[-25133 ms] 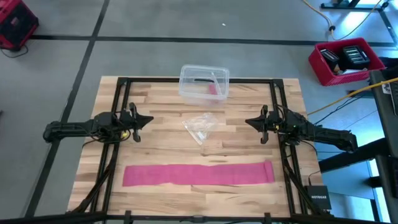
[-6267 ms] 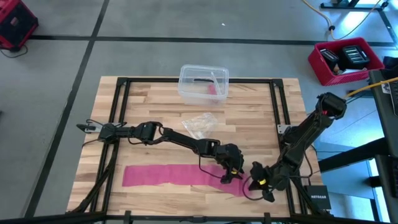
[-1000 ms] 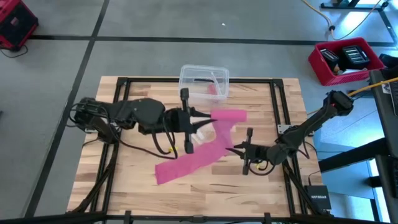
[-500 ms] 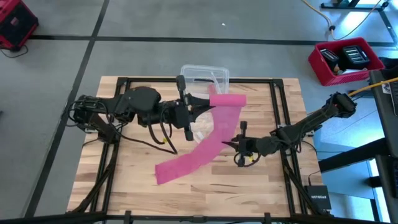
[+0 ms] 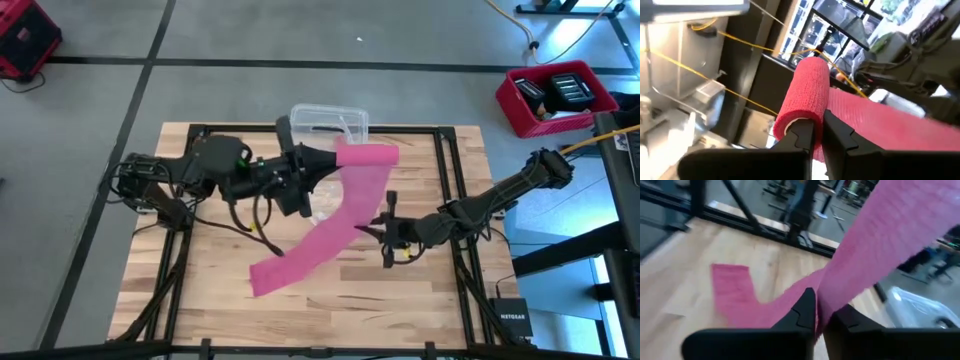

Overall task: Roll bandage
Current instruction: Roll the pink bandage

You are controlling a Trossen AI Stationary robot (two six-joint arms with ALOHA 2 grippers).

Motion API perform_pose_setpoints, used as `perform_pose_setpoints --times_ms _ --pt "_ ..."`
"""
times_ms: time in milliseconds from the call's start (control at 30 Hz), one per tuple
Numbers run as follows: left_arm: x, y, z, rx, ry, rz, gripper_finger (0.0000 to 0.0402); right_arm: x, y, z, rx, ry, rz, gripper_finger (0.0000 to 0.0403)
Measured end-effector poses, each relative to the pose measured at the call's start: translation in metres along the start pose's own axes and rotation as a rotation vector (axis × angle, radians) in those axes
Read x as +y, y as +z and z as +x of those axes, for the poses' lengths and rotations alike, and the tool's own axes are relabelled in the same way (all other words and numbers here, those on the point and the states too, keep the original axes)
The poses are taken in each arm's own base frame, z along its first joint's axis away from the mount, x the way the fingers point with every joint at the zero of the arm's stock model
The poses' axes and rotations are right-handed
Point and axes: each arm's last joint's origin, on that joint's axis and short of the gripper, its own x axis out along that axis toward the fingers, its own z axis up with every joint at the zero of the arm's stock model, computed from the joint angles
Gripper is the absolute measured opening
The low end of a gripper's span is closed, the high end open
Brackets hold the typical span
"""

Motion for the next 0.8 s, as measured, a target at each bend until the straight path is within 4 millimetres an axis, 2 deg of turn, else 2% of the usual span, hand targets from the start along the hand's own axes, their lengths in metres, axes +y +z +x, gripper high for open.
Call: perform_pose_setpoints --times_ms 67,167,367,500,567,800 --pt "-0.003 0.0 -0.001 0.017 -0.024 -0.049 0.0013 -0.002 -0.001 0.001 0.008 -0.036 -0.035 0.0046" --pt "-0.009 -0.001 -0.001 0.039 -0.071 -0.03 0.0013 -0.007 0.001 0.003 0.002 -0.073 -0.073 0.0068" --pt "-0.028 -0.004 0.003 0.095 -0.166 -0.121 0.0013 -0.005 -0.004 0.004 0.028 -0.041 -0.11 0.0108" --pt "-0.036 -0.008 0.008 0.138 -0.19 -0.25 0.0013 -0.003 -0.009 0.004 0.042 -0.032 0.056 0.013" --pt "-0.038 -0.006 0.006 0.139 -0.196 -0.26 0.0013 0.001 -0.008 -0.002 0.045 -0.002 0.097 0.0142" --pt "-0.038 0.014 -0.003 0.045 -0.172 -0.332 0.0013 0.009 0.009 -0.016 0.026 0.019 0.165 0.0193"
